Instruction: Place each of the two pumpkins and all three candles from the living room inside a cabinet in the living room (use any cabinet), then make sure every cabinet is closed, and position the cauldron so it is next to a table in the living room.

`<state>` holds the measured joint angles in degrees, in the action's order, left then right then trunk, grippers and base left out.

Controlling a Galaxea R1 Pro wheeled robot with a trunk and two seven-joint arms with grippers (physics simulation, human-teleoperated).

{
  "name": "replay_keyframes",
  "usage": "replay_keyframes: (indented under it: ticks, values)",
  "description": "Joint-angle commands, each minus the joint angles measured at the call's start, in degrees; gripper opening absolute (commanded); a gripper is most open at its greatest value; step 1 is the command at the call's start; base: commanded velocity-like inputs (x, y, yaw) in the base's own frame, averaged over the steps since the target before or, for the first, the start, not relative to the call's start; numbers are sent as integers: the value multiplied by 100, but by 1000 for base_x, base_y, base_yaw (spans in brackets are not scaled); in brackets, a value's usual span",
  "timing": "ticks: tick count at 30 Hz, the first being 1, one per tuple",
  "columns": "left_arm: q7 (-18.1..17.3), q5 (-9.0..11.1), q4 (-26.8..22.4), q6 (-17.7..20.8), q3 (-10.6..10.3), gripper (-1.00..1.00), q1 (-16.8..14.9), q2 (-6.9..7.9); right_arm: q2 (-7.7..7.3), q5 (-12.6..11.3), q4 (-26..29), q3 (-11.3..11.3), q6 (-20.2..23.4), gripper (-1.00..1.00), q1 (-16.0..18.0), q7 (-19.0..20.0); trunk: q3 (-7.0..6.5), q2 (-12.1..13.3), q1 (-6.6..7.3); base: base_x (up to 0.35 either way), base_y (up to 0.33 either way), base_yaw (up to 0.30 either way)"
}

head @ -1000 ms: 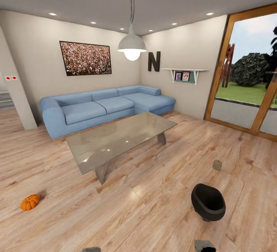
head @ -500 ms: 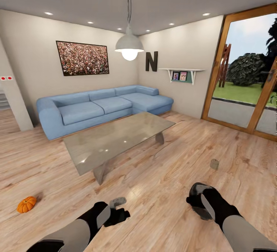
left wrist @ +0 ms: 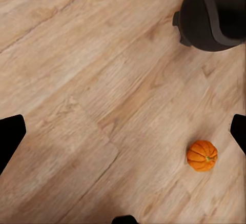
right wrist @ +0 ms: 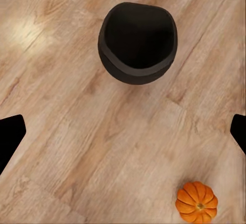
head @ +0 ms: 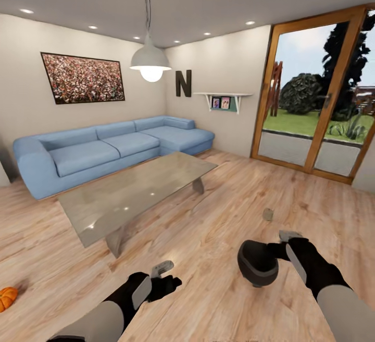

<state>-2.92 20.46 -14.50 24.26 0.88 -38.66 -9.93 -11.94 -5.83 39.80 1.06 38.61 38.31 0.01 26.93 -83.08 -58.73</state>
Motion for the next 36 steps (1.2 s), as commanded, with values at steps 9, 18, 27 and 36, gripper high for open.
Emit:
replay_keyframes:
  ticks: [9, 18, 27, 36]
  values:
    - [-31, 10, -1669, -27, -40, 100, 841, -1, -223, -33, 1431, 3, 378, 100, -553, 69, 0, 0, 0, 0, 0, -298]
    - [-33, 18, -2730, 15, -62, 100, 1377, 8, -289, -50, 3118, 656, 1208, 100, -1198, 119, 0, 0, 0, 0, 0, -299]
    - [-39, 19, -2784, 21, -78, 100, 1408, 8, -286, -50, 3466, 735, 1261, 100, -1334, 123, 0, 0, 0, 0, 0, -299]
    - [-49, 19, -2786, 32, -83, 100, 1413, 6, -275, -57, 3758, 736, 1272, 100, -1521, 122, 0, 0, 0, 0, -1, -299]
